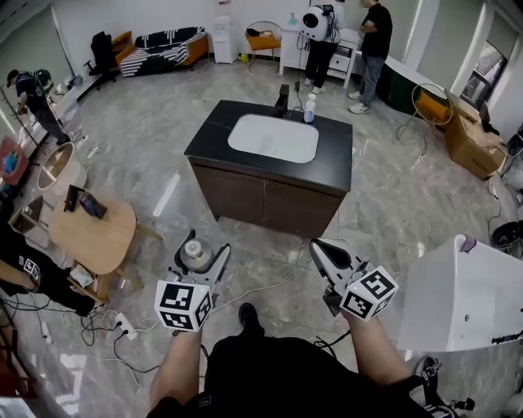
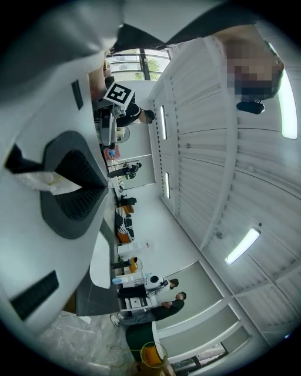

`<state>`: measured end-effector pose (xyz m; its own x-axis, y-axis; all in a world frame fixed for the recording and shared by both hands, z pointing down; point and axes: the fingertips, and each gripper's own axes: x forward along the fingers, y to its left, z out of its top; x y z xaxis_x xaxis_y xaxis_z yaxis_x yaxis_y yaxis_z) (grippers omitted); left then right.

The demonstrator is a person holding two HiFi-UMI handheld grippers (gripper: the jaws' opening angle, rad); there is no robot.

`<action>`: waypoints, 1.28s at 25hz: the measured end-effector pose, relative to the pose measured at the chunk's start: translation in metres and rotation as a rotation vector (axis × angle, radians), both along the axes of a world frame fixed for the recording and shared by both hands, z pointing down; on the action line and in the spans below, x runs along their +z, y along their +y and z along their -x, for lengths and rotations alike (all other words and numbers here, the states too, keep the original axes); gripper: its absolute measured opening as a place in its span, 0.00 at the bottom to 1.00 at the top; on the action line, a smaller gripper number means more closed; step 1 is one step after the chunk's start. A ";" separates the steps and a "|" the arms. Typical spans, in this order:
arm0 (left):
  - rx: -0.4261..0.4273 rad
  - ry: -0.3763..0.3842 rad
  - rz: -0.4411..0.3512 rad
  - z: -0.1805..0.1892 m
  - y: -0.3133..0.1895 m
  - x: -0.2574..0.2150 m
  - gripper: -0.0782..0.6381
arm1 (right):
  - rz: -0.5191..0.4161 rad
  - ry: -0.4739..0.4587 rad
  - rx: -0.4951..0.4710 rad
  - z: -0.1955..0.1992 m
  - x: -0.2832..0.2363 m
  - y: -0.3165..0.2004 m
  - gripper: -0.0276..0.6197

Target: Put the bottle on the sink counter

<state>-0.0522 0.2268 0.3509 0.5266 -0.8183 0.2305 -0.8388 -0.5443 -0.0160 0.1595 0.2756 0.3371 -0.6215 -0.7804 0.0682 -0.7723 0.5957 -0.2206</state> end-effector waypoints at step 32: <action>-0.033 0.016 0.073 0.083 -0.240 0.033 0.59 | 0.116 -0.026 -0.097 0.100 0.034 -0.273 0.06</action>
